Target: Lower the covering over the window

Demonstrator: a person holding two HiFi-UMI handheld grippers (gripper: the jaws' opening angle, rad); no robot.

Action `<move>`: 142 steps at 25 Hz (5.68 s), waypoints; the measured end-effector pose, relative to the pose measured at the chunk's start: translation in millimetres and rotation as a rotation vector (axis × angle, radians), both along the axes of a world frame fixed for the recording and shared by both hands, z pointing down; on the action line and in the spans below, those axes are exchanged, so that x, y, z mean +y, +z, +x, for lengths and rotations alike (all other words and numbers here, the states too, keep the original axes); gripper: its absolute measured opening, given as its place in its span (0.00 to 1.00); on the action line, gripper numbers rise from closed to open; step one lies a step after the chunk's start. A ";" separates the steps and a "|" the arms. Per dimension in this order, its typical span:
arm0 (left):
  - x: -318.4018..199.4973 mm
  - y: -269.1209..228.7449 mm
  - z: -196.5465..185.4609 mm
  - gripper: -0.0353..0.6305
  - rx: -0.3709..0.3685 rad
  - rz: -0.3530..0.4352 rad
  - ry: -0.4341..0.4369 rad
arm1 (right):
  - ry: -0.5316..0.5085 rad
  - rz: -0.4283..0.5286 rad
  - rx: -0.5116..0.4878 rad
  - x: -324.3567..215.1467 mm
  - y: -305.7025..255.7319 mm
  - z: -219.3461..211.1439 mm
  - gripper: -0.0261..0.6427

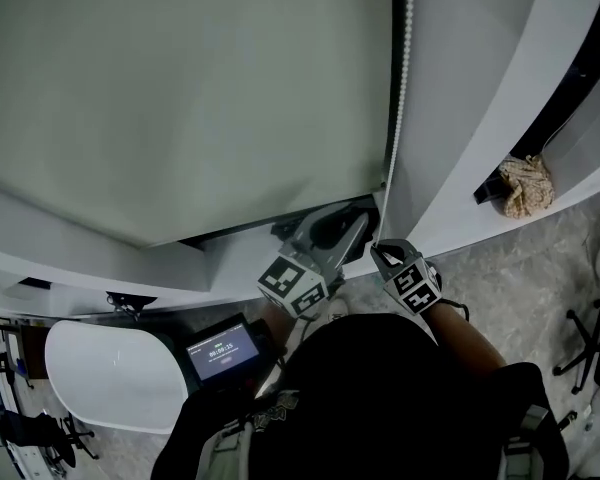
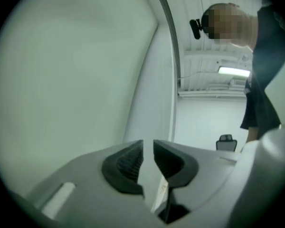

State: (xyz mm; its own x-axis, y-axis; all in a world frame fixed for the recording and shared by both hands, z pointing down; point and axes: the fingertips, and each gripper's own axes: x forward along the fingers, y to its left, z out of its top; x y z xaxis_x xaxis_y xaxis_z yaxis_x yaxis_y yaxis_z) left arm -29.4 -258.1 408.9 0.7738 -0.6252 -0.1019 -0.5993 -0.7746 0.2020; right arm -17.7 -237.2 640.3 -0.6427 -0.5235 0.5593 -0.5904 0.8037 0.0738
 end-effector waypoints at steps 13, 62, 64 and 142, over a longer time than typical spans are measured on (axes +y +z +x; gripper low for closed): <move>8.9 -119.0 48.8 0.35 0.243 0.176 0.250 | -0.029 -0.123 0.078 13.4 49.6 7.0 0.06; 49.5 243.9 11.2 0.06 -0.402 -0.374 0.145 | -0.009 0.666 -0.758 -43.7 -524.5 11.3 0.06; 49.2 244.4 11.8 0.06 -0.412 -0.368 0.139 | -0.018 0.751 -0.698 -37.7 -524.3 10.7 0.06; 422.2 167.5 -89.8 0.10 -0.105 -0.439 -0.256 | -0.016 -0.341 -0.606 392.1 -77.0 -49.5 0.05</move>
State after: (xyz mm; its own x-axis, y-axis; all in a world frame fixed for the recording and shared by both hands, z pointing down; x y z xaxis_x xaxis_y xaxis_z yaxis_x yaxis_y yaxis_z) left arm -119.2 164.1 576.4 0.5828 -0.7620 0.2822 -0.7927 -0.4566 0.4039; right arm -67.2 154.9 563.2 -0.9000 -0.3699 0.2305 -0.4352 0.7325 -0.5235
